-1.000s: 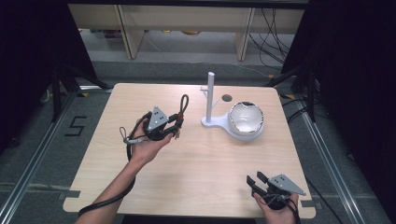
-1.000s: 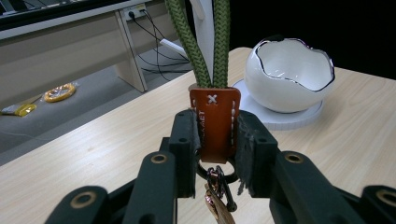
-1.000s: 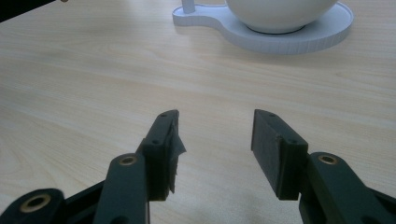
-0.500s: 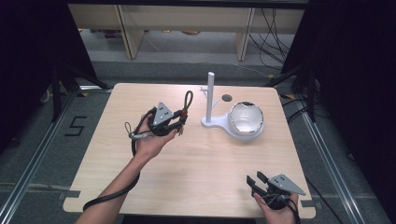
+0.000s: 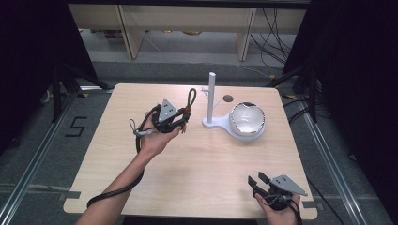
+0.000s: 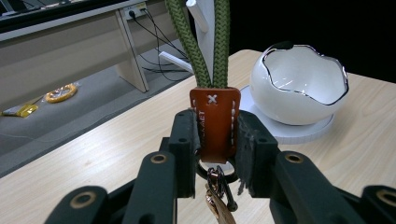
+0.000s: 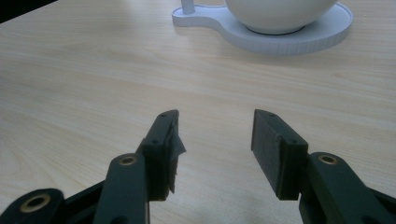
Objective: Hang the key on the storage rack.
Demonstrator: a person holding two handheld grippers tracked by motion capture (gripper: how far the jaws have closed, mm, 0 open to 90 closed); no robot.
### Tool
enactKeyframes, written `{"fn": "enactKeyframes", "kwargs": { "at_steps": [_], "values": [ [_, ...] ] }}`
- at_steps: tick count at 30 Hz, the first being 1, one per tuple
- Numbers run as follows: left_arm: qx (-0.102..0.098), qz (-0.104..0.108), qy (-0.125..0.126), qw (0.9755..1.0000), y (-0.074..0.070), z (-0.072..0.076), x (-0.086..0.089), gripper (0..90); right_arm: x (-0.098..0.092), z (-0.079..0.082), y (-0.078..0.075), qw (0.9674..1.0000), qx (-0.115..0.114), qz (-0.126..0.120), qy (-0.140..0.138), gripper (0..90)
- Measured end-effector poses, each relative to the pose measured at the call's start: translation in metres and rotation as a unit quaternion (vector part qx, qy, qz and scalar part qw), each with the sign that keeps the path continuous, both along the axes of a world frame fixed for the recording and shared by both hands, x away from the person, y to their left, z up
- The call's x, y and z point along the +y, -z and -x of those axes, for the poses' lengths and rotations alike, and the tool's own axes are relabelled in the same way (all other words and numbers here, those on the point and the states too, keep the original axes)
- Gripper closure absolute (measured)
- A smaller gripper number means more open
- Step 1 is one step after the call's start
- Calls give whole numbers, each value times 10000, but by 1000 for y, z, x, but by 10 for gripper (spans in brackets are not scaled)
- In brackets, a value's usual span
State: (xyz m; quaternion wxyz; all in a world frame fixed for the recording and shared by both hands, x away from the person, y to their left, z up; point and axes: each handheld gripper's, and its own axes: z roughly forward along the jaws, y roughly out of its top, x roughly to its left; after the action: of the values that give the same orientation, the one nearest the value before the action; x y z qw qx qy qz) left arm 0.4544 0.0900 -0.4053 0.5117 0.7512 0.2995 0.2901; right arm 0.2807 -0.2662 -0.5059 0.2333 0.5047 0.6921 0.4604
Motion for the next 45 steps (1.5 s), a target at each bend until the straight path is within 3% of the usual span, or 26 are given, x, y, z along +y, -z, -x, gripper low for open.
{"fn": "enactKeyframes", "kwargs": {
  "at_steps": [4,7,9,11,35,36,37,39,40,45],
  "values": [
    [27,-62,3,10000,1,-2,-3,695,0,0,0,10000,-33,47,-14,523],
    [30,-71,-11,10000,1,-4,-5,695,1,2,-1,9999,73,-69,80,523],
    [35,-73,-16,10000,1,-6,-6,695,0,0,0,10000,-23,47,76,523],
    [32,-90,-31,9999,1,-7,-7,695,0,1,-2,10000,63,-8,61,523],
    [113,-199,-37,9997,3,-20,-22,693,-2,1,-1,10000,-29,24,48,522],
    [128,-206,-30,9997,3,-20,-22,693,2,3,-1,9996,46,-204,178,523],
    [131,-200,-44,9997,3,-21,-22,693,0,1,0,9999,-61,-100,89,522],
    [147,-191,-59,9997,4,-23,-23,693,1,3,-1,9996,68,-206,164,522],
    [147,-203,-65,9997,4,-24,-23,693,0,2,-2,9999,36,-104,124,522],
    [202,-193,-83,9996,7,-27,-24,693,1,2,0,9998,-4,-138,127,522]
  ]
}}
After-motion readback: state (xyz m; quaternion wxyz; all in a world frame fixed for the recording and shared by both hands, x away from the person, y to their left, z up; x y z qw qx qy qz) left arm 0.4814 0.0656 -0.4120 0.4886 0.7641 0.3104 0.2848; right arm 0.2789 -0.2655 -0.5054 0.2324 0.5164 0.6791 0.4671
